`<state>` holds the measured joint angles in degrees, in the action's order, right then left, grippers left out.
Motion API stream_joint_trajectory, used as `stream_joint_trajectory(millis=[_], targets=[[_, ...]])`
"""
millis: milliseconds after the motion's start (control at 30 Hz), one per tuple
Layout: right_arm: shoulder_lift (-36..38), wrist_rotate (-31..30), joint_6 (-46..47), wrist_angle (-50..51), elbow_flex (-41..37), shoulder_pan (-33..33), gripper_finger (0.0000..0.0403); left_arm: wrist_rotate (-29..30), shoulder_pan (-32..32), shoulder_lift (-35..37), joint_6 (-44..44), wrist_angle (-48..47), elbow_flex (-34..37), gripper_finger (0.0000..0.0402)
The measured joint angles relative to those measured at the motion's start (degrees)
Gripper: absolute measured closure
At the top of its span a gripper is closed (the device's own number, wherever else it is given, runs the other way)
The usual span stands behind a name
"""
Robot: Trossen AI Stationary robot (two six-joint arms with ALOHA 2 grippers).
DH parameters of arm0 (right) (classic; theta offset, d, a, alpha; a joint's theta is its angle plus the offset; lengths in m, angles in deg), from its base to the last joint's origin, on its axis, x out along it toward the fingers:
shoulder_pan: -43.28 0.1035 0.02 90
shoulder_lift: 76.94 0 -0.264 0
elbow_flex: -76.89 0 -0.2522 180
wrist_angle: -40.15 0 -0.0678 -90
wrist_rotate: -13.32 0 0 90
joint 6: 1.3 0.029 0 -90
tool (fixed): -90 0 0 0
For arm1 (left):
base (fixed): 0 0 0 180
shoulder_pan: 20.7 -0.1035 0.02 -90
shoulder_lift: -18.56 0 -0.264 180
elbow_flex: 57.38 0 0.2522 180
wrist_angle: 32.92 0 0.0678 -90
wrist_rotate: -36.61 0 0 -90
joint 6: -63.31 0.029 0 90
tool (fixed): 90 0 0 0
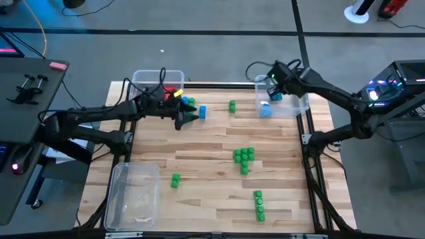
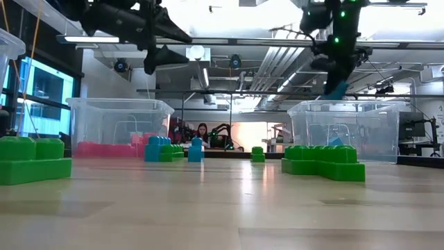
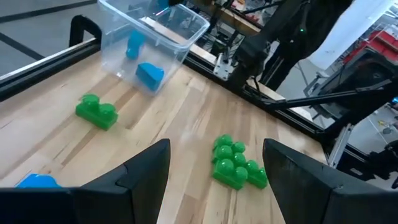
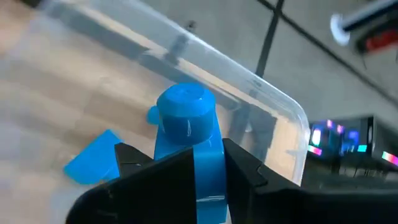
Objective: Sort blocks
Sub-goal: Put the blue game piece into the top right transparent bin
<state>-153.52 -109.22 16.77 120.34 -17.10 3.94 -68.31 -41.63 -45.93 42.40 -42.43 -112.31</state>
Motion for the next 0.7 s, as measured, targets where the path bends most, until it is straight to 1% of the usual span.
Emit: stream_joint_trajectory(millis=[100,167,267,367,467,567,633,700], targets=[[-0.15,0.9,1.52,-0.81,0.0,-4.46,0.0383,-0.03,0.16,0.0,-0.02,0.0,-0.48,0.0159],[-0.17,1.81,2.34,-1.31,0.0,-6.59,0.0362,0.02,0.16,0.0,0.0,-0.02,-0.89,0.0159],[-0.17,4.1,4.32,-1.39,0.0,-9.02,0.0315,0.11,0.11,0.01,0.09,0.0,-1.5,0.0159],[-0.19,5.15,6.42,-1.52,0.0,-10.01,0.0263,0.11,0.11,0.01,1.19,-0.05,-1.95,0.0159],[0.31,7.17,3.31,-2.74,0.0,-9.61,0.0226,0.15,-0.05,0.02,1.73,0.03,-2.49,0.0159],[2.21,14.21,-0.69,-8.4,0.0,-7.9,0.0208,0.26,-0.15,0.0,1.97,0.0,-3.24,0.0159],[4.07,21.97,-4.39,-14.4,0.0,-6.29,0.0205,0.32,-0.15,0.0,1.97,0.06,-4.23,0.0159],[5.86,31.8,-6.38,-21.23,0.0,-4.56,0.0204,0.32,-0.15,0.0,1.98,0.08,-5.6,0.0159]])
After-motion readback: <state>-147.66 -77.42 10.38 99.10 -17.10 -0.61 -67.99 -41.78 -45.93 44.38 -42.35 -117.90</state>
